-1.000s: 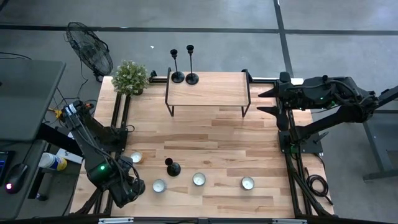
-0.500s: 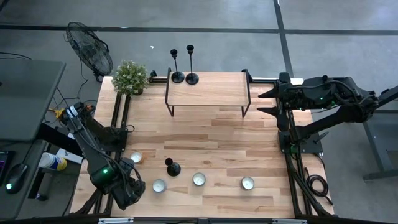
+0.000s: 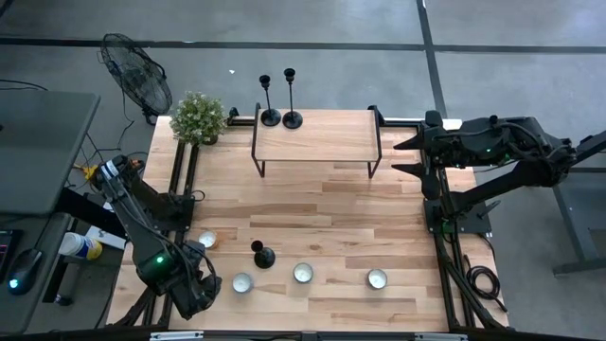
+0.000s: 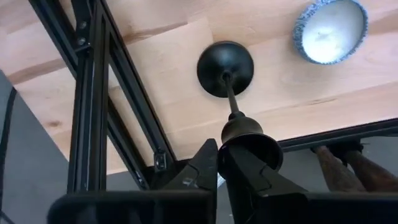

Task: Pick & Place candle stick holders
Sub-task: Put the black candle holder on the shelf

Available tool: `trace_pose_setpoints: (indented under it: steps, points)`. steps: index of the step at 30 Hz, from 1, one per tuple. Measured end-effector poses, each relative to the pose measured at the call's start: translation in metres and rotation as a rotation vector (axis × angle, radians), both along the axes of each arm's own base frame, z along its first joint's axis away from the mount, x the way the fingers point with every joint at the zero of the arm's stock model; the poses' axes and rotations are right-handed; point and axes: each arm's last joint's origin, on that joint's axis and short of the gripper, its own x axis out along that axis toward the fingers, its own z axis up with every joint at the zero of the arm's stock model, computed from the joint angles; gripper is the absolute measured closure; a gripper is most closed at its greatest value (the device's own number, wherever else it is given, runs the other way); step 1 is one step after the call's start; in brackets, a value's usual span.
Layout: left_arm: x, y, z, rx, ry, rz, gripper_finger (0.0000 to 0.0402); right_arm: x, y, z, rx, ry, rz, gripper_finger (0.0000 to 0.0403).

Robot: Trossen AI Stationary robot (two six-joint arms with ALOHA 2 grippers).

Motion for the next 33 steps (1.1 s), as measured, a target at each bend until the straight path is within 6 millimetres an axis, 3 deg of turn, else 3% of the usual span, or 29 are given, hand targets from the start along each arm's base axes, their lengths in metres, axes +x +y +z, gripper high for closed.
trace_pose_setpoints:
  steps: [6, 19, 30, 33]
  points:
    - [0.001, 0.000, 0.005, 0.002, -0.011, 0.023, 0.0397, 0.000, 0.000, 0.000, 0.000, 0.000, 0.000, 0.0195]
    - [-0.004, 0.009, 0.046, 0.043, -0.069, 0.063, 0.0401, 0.000, 0.000, 0.000, 0.000, -0.001, 0.000, 0.0195]
    - [0.006, 0.016, 0.071, 0.148, -0.389, 0.105, 0.0401, 0.000, 0.000, 0.000, 0.000, -0.002, 0.000, 0.0195]
    - [0.011, 0.022, 0.076, 0.150, -0.405, 0.102, 0.0401, 0.000, 0.000, 0.000, 0.000, -0.002, 0.000, 0.0195]
